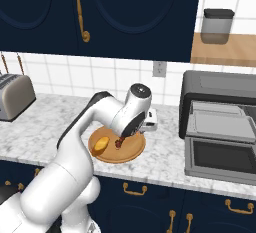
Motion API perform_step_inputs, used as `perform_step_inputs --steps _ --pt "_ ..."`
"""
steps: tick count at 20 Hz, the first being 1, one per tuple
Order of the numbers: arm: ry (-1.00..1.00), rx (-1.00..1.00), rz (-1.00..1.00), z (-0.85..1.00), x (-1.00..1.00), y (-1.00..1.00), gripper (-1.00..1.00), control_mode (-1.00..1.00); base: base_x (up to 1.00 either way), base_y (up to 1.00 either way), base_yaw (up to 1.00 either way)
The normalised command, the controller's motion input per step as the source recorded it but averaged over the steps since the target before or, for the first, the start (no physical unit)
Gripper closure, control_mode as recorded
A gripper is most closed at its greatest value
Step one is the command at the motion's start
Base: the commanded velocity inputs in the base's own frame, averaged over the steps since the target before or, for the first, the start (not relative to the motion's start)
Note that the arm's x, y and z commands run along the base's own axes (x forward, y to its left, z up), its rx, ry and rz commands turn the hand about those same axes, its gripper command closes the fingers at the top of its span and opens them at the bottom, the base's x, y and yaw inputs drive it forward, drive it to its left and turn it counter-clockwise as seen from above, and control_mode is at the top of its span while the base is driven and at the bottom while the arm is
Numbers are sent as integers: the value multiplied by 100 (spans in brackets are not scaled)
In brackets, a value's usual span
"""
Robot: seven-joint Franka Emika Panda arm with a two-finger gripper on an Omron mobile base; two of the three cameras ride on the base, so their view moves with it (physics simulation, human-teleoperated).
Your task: Pick up the kebab skewer and baguette bread, and place them inside the toaster oven. Close the toaster oven door and start by setting the timer.
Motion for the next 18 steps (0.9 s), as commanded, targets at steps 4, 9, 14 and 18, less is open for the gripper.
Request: perform_step_inputs --steps 4,9,14,18 --pt "9 0 0 -10 0 53 -100 -100 0 0 0" --pt "11 0 0 -6 0 51 -100 -100 0 0 0" --pt "16 0 0 -10 -1 45 -100 -100 0 0 0" --pt "16 0 0 -12 0 51 -100 -100 0 0 0"
